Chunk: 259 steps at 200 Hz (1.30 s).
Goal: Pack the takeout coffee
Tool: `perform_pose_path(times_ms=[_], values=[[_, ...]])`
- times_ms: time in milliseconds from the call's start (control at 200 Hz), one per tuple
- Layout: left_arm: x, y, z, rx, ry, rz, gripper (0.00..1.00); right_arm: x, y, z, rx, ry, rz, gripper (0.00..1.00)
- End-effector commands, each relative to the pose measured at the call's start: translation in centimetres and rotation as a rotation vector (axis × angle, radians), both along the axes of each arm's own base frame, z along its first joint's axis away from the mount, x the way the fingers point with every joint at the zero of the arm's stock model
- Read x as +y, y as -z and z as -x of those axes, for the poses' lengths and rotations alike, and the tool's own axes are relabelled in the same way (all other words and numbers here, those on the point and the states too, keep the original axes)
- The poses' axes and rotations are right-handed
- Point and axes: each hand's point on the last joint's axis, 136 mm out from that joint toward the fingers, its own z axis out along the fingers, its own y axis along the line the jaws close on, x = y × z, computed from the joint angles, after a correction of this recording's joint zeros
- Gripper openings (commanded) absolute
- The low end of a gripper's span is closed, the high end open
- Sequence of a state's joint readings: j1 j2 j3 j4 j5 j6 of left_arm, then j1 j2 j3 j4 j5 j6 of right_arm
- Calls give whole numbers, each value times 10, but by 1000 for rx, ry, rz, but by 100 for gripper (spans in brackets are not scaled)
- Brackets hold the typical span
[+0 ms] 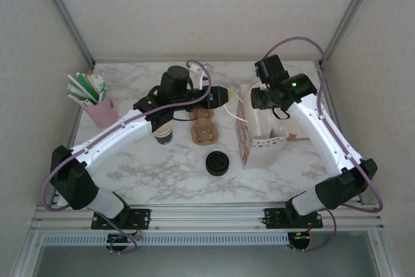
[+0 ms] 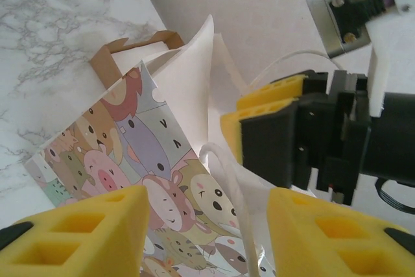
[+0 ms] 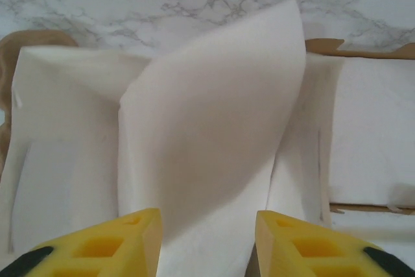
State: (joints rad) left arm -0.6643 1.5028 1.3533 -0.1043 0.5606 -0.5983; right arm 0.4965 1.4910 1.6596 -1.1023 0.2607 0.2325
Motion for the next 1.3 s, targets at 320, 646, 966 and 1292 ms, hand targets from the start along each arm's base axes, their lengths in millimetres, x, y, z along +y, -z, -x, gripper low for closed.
perform_pose_path(times_ms=[320, 646, 966, 1292], values=[[-3, -14, -1, -49, 8, 6, 51, 8, 3, -25, -28, 35, 4, 14], [-4, -14, -1, -48, 7, 8, 51, 13, 1, 7, -12, -25, -63, 0], [-3, -15, -2, -50, -1, 9, 51, 16, 46, 12, 60, -38, -48, 0], [0, -22, -2, -60, -16, 17, 52, 11, 25, 14, 17, -29, -51, 19]])
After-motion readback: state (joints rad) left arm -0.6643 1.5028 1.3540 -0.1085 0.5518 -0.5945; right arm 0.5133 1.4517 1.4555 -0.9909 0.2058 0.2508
